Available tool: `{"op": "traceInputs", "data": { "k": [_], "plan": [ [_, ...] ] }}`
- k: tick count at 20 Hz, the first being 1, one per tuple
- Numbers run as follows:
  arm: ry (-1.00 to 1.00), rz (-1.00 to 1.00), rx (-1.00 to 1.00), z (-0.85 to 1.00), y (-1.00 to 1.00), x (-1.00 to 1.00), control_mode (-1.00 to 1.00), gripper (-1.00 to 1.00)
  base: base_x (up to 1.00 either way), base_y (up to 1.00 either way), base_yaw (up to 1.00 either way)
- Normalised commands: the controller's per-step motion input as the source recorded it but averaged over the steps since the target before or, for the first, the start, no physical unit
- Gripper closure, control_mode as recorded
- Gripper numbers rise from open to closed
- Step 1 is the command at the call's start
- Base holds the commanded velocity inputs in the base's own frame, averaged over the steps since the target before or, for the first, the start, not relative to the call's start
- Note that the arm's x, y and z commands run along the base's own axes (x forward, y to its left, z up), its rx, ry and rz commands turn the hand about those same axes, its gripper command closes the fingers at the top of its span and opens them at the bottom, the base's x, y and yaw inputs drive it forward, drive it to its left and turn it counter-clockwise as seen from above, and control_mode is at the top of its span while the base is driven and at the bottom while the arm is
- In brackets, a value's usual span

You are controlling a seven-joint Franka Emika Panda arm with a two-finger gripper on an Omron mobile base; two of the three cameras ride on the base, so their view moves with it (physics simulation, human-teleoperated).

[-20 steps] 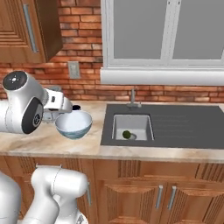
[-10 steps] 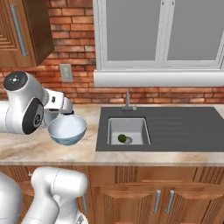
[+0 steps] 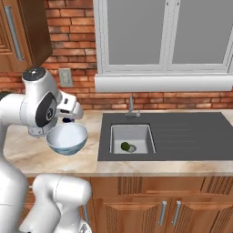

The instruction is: Clear the mugs and bowl far away from the sink.

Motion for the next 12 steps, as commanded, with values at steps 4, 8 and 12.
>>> {"op": "traceInputs", "data": {
  "k": [4, 8, 12],
  "plan": [
    [0.23, -0.01, 0.05, -0.13, -0.02, 0.05, -1.00, -1.00, 0.00, 0.00, 0.00],
    [0.12, 0.00, 0.02, -0.09, -0.01, 0.09, -1.00, -1.00, 0.00, 0.00, 0.00],
    [0.04, 0.00, 0.00, -0.42, 0.00, 0.05, -1.00, -1.00, 0.00, 0.00, 0.00]
  ]
}}
